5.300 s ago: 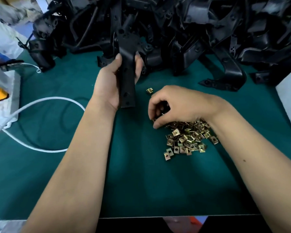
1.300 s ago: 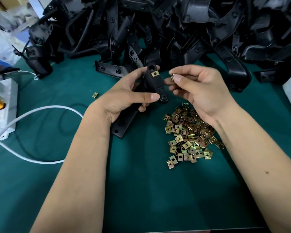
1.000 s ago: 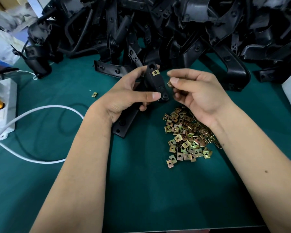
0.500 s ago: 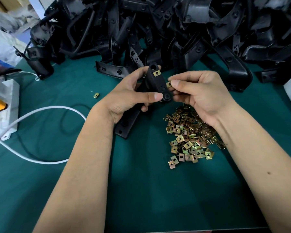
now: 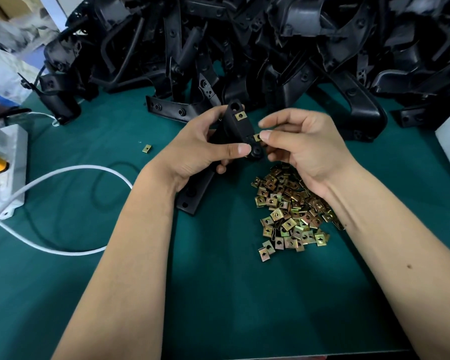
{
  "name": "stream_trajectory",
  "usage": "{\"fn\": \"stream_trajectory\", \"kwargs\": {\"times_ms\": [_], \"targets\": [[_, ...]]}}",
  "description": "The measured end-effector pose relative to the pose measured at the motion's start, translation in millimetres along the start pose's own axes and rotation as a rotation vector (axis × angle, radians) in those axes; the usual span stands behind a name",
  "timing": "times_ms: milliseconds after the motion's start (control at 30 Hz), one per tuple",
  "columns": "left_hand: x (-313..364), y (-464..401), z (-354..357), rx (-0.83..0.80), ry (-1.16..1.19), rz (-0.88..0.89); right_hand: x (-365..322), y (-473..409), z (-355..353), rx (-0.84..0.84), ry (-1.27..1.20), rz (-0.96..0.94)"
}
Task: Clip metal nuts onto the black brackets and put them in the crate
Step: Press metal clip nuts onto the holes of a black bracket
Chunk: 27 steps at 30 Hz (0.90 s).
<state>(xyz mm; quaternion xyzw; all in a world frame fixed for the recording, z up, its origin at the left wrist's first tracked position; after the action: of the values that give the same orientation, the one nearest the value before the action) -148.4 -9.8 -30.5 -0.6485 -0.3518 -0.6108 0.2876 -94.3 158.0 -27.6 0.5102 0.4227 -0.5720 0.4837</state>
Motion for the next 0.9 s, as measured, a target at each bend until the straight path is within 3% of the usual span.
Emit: {"fn": "stream_trajectory", "kwargs": {"times_ms": [300, 467, 600, 733, 900], "targets": [[-1, -3, 2, 0.053, -0.095, 0.026, -1, -1, 5, -0.079, 0.115, -0.049], [-2, -5, 4, 0.134, 0.027, 0.012, -7, 1, 1, 0.090, 0.234, -0.178], [-1, -3, 9, 0.241, 0.163, -0.004, -18, 5, 4, 0.102, 0.449, -0.266], [13, 2, 17, 0.296, 0.105, 0.112, -30, 18, 3, 0.185, 0.540, -0.328], [44, 1, 62, 0.223, 0.073, 0.272, -47, 42, -36, 0.325, 0.448, -0.279]]}}
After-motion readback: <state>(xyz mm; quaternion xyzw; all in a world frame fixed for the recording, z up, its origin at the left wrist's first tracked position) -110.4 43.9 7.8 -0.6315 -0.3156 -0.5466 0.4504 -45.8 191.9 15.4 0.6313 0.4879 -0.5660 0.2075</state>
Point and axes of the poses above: each hand's wrist, its own y-axis away from the middle knuckle, its own z-axis out of the palm, x = y × z, the point moved 7 cm from there along -y, towards the middle knuckle, and after that the axes turned 2 degrees about -y, right-handed, at the moved point
